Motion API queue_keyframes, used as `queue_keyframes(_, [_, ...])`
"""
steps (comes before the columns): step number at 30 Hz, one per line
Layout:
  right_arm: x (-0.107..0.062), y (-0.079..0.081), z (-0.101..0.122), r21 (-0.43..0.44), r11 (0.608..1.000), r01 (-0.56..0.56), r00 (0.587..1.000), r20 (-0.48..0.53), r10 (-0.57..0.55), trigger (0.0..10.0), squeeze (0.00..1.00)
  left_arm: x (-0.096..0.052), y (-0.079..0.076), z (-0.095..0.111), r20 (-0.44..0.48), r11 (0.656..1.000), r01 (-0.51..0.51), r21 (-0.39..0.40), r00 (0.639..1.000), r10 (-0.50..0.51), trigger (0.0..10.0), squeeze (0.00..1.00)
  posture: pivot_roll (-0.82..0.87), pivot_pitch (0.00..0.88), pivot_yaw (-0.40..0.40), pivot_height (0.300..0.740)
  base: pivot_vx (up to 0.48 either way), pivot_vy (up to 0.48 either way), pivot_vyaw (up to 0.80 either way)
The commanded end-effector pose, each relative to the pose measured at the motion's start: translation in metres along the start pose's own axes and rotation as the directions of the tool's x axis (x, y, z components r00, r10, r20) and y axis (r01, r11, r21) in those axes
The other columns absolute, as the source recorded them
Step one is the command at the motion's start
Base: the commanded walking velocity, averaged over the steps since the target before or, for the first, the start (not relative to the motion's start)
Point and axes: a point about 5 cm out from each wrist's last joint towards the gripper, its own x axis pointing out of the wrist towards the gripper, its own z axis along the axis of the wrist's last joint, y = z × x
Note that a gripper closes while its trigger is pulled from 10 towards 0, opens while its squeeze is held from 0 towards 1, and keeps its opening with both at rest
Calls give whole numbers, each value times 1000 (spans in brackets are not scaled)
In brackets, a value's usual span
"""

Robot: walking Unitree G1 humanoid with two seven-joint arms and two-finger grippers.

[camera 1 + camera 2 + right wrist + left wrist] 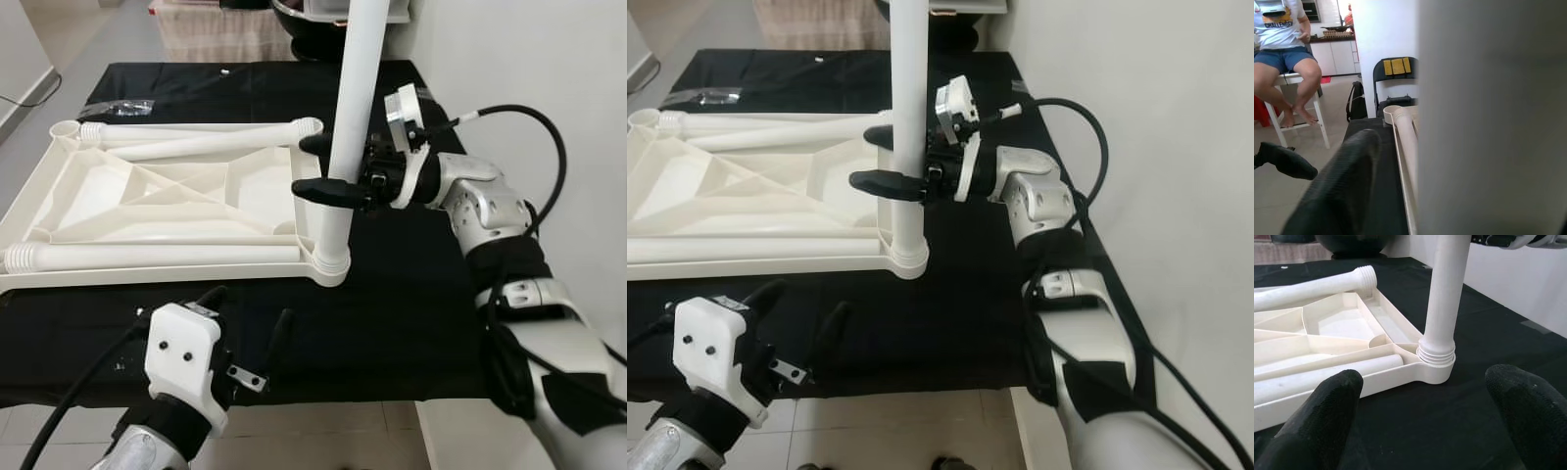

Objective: Building children table

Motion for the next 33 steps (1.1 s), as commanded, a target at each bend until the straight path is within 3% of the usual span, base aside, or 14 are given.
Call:
queue_keyframes(1, [3,-1,3,-10,999,-31,999,3,32,745,0,-1,-1,0,1,1000,3,2,1000,-3,10000,0,199,202,-85,740,0,0,0])
queue_keyframes(3, [3,-1,3,-7,999,-47,999,0,47,0,0,-1,0,1,4,1000,-5,9,1000,5,10000,0,203,205,-88,740,0,0,0])
queue_keyframes(10, [-3,1,-8,16,997,-71,997,-40,72,0,0,-1,3,2,11,1000,-15,19,1000,14,10000,0,199,205,-89,740,0,0,0])
queue_keyframes(14, [-12,-1,-26,-7,999,54,992,-118,-55,0,0,-1,3,2,14,1000,-15,21,1000,14,10000,0,183,204,-99,740,0,0,0])
queue_keyframes(15, [-14,0,-55,-17,934,356,919,-174,-353,0,0,-1,4,3,16,1000,-18,26,1000,18,10000,0,180,209,-105,740,0,0,0])
queue_keyframes(16, [-14,0,-55,-17,934,356,919,-174,-353,0,0,-1,4,3,16,1000,-18,26,1000,18,10000,0,180,209,-105,740,0,0,0])
queue_keyframes(17, [-15,1,-66,-39,874,485,855,-187,-483,0,0,-1,5,3,17,999,-20,28,1000,19,10000,0,180,209,-105,740,0,0,0])
queue_keyframes(18, [-21,3,-77,-59,650,757,635,-169,-754,0,0,-1,7,4,17,999,-23,33,1000,22,10000,0,182,215,-92,740,0,0,0])
queue_keyframes(19, [-21,3,-77,-59,650,757,635,-169,-754,0,0,-1,7,4,17,999,-23,33,1000,22,10000,0,182,215,-92,740,0,0,0])
queue_keyframes(20, [-18,25,-92,37,558,829,552,-219,-805,0,0,-1,9,4,15,999,-27,42,1000,26,10000,0,180,222,-77,740,0,0,0])
queue_keyframes(21, [-16,42,-100,115,511,852,522,-261,-812,0,0,-1,11,5,14,998,-29,47,999,28,10000,0,180,222,-77,740,0,0,0])
queue_keyframes(22, [-16,42,-100,115,511,852,522,-261,-812,0,0,-1,11,5,14,998,-29,47,999,28,10000,0,180,222,-77,740,0,0,0])
queue_keyframes(23, [-3,63,-100,130,520,844,534,-282,-797,0,0,1,11,6,16,999,-20,46,1000,20,10000,0,149,194,-67,740,0,0,0])
queue_keyframes(33, [16,46,-85,90,535,840,540,-221,-812,0,0,4,11,8,28,999,-17,46,999,16,10000,0,157,179,-73,740,0,0,0])
